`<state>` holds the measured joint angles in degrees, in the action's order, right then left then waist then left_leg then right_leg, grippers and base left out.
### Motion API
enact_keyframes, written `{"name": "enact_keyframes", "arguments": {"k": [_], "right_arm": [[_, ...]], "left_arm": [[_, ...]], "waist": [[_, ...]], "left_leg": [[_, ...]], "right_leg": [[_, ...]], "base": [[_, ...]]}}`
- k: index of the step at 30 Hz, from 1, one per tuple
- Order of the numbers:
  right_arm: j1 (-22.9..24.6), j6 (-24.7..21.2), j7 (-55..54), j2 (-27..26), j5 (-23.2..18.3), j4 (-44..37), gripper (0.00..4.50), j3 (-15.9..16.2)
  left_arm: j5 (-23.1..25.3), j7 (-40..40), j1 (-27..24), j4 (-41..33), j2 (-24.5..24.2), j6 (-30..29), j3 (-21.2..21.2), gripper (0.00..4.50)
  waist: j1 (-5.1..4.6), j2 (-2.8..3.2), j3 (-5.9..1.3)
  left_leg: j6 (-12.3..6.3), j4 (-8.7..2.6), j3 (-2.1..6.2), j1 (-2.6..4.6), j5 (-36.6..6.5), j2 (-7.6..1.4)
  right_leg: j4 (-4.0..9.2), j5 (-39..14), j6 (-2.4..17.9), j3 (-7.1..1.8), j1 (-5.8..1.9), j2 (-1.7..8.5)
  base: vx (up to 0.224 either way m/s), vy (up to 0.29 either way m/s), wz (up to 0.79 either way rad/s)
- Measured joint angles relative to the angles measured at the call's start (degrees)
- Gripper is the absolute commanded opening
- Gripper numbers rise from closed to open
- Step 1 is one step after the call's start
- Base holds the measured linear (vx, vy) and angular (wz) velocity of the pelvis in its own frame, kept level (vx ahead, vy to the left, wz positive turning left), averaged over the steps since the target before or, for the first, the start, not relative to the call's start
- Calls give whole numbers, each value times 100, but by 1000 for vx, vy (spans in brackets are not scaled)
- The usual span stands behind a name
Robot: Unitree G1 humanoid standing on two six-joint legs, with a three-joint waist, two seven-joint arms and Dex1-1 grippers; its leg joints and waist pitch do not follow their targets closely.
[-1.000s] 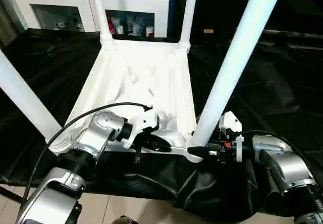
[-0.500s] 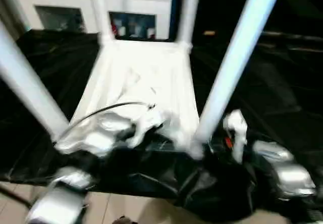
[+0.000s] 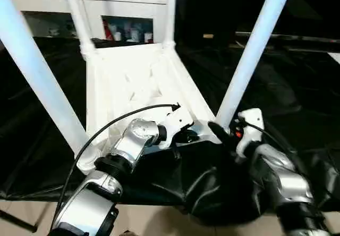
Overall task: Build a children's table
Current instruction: Rotate leg to tighten, then rotate table base
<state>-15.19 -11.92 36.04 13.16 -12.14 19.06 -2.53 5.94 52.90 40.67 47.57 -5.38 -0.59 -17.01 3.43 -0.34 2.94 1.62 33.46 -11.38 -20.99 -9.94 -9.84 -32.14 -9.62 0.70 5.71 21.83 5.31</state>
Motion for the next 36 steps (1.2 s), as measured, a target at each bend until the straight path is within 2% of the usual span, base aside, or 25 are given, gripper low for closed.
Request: {"name": "enact_keyframes", "arguments": {"k": [4, 7, 11, 14, 15, 17, 19, 23, 28, 30, 31, 33, 34, 35, 36], "right_arm": [[177, 5, 1034, 762, -215, -151, 314, 50], [228, -71, 1777, 1242, -435, -152, 314, -65], [459, -258, 2562, 1840, -724, -371, 314, -119], [524, -431, 3023, 2298, -966, -600, 314, -271], [561, -471, 3097, 2361, -1020, -694, 319, -293], [650, -569, 3245, 2353, -1078, -892, 320, -227], [747, -624, 3309, 2260, -1076, -1017, 320, -71], [701, -631, 3252, 1921, -1077, -1117, 320, 147], [555, -605, 2969, 1425, -1068, -1101, 320, 346], [374, -608, 2787, 1087, -1088, -1091, 320, 376], [288, -606, 2683, 952, -1088, -1062, 320, 419], [199, -601, 2599, 892, -1076, -937, 320, 440], [102, -489, 2453, 736, -1063, -819, 320, 414], [71, -436, 2401, 692, -1058, -767, 320, 417], [4, -346, 2287, 562, -1054, -630, 320, 411]], "left_arm": [[-3, 252, -7, -24, -42, 124, -37, 0], [-4, 320, -20, -69, -50, 158, -47, 0], [-38, 435, -83, -171, -103, 229, -42, 0], [-81, 486, -186, -289, -194, 284, -9, 0], [-84, 481, -201, -307, -198, 291, 4, 28], [-316, 514, -411, -594, -222, 237, 166, 56], [-608, 642, -698, -1249, -279, 15, 264, 67], [-785, 710, -1010, -2315, -501, -572, 291, 110], [-966, 545, -1891, -3714, -883, -1508, 546, 156], [-1082, 368, -2460, -4474, -1067, -1898, 752, 168], [-1106, 276, -2812, -4881, -1159, -2124, 873, 180], [-1128, 218, -3094, -5147, -1242, -2351, 975, 194], [-1198, 171, -3448, -5582, -1370, -2562, 1100, 202], [-1230, 158, -3595, -5765, -1419, -2669, 1136, 202], [-1303, 125, -3854, -6101, -1509, -2874, 1232, 223]], "waist": [[90, 0, 1], [144, 2, 0], [172, 19, 1], [166, 33, -2], [166, 33, -3], [167, 25, 2], [174, 8, 13], [149, 8, 13], [142, -5, 20], [75, -41, 42], [42, -90, 71], [57, -145, 106], [28, -190, 135], [12, -209, 150], [0, -249, 187]], "left_leg": [[-4, -12, -12, -5, 3, -2], [-10, -4, -18, -5, 4, -3], [-14, -21, -20, -6, -1, -3], [-14, -33, -21, 1, 0, -6], [-14, -33, -20, 2, 0, -7], [-12, -29, -19, -7, 1, -12], [-10, -27, -17, -14, 3, -18], [-9, -14, -22, -20, 1, -17], [-8, -18, -24, -19, 1, -16], [-7, -25, -25, -22, 1, -16], [-1, -33, -25, -28, 5, -16], [5, -35, -22, -53, 8, -16], [5, -44, -28, -53, 9, -15], [6, -44, -28, -54, 9, -14], [6, -44, -27, -59, 9, -14]], "right_leg": [[-8, 5, 2, -6, 1, 0], [-23, 18, 9, -12, 4, 0], [-24, 53, -2, -12, 11, 2], [-46, 43, -17, -10, 17, 1], [-57, 33, -33, -9, 22, 0], [-87, 23, -37, -9, 45, -1], [-91, 22, -35, -4, 52, -3], [-90, 24, -31, -12, 54, -1], [-90, 23, -33, -16, 58, -1], [-96, 24, -33, -21, 75, -2], [-98, 23, -33, -21, 87, -3], [-97, 23, -33, -21, 108, -6], [-93, 23, -33, -28, 112, -6], [-93, 23, -33, -30, 114, -6], [-90, 23, -34, -30, 117, -6]], "base": [[0, 0, 0], [0, 0, 0], [0, 0, 0], [0, 0, 0], [0, 0, 0], [0, 0, 0], [0, 0, 0], [0, 0, 0], [0, 0, 0], [0, 0, 0], [0, 0, 0], [0, 0, 0], [0, 0, 0], [0, 0, 0], [0, 0, 0]]}}
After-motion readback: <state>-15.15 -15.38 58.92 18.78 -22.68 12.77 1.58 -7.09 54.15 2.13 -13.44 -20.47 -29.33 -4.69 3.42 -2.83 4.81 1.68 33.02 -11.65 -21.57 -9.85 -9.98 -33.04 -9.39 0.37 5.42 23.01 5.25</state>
